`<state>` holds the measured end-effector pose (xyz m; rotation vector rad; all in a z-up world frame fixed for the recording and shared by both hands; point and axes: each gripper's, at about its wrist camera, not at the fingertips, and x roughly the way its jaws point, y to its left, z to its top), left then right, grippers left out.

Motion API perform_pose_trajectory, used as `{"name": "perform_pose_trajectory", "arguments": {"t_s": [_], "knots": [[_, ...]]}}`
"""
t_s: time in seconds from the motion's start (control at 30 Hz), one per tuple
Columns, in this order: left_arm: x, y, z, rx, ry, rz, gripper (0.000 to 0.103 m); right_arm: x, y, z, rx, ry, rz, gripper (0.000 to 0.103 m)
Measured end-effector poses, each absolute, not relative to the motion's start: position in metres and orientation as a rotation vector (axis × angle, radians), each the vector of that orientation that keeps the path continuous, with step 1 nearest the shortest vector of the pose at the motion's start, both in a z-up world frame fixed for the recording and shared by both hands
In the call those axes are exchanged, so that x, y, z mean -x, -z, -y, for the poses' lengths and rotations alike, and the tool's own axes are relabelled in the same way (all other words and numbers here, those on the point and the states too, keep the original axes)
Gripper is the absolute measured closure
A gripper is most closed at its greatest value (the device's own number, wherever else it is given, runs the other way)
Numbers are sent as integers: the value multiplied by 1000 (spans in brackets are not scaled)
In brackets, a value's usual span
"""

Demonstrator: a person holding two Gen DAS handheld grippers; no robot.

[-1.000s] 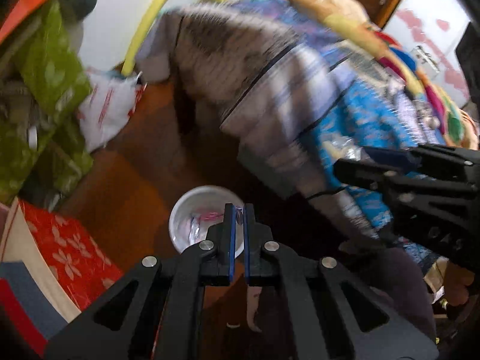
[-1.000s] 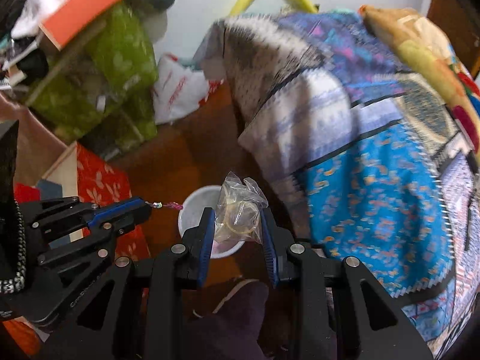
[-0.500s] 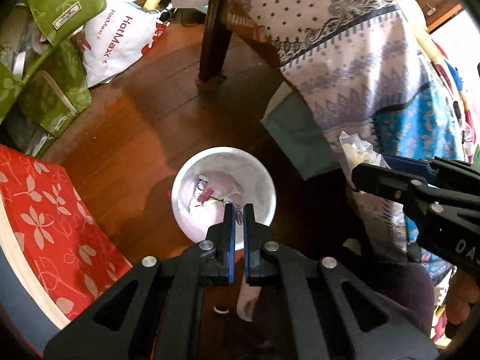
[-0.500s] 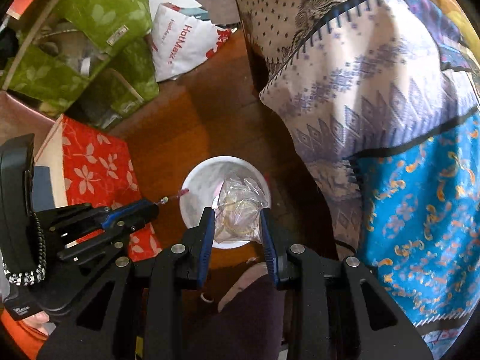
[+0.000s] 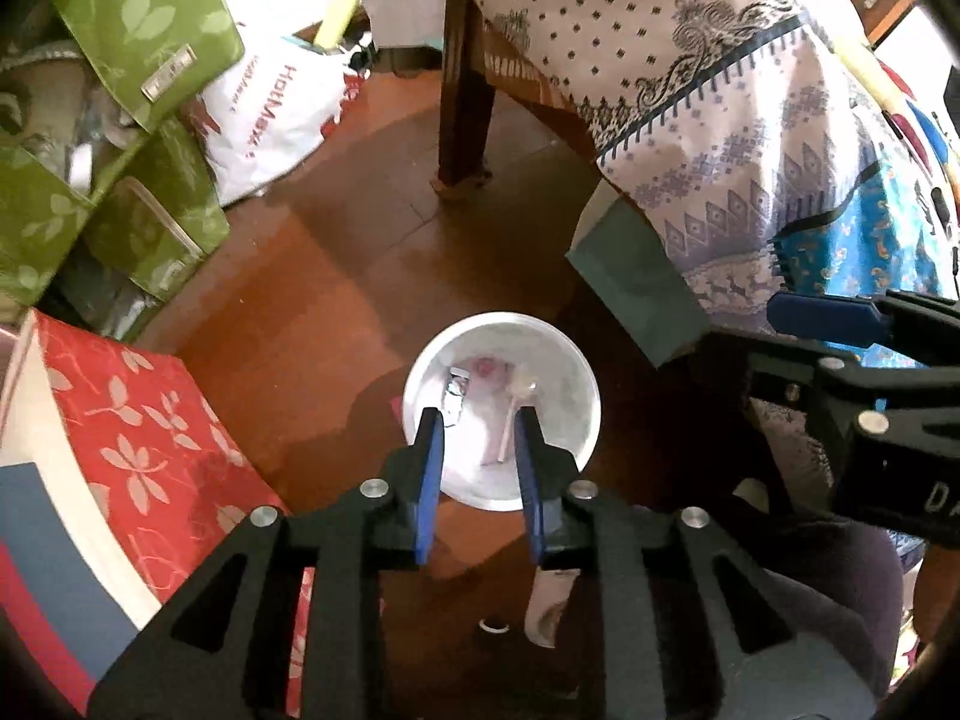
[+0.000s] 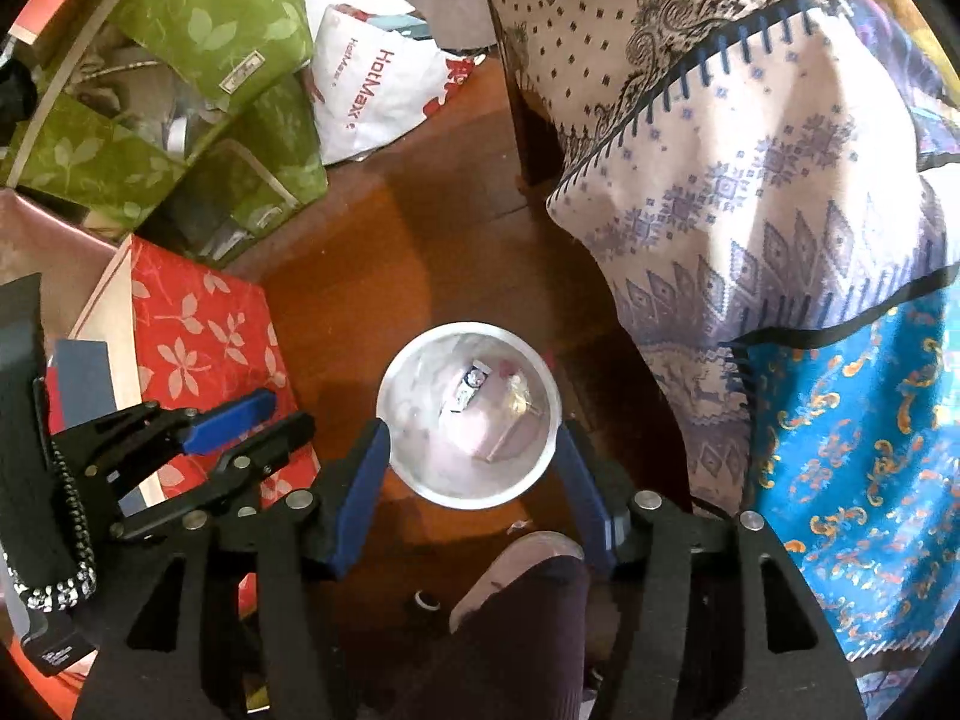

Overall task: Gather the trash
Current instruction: 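Open both grippers to drop the bag and pin into the bucket, then move both open grippers back over the items on the bed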

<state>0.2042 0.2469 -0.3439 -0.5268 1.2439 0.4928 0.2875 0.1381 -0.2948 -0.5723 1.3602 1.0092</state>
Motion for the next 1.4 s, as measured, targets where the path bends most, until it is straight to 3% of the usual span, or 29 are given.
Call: {"name": "perform_pose_trajectory", "arguments": {"t_s": [0.77, 1.03, 1.4], "knots": [[-195, 188, -164, 323, -443, -984, 77, -282, 142, -20, 423, -960, -984, 49], [-229, 132, -102, 243, -356, -876, 71, -300, 94, 54, 317, -864, -880, 49], [-308, 98, -15, 192, -163, -809, 68, -348, 69, 168, 235, -627, -804, 49]]}}
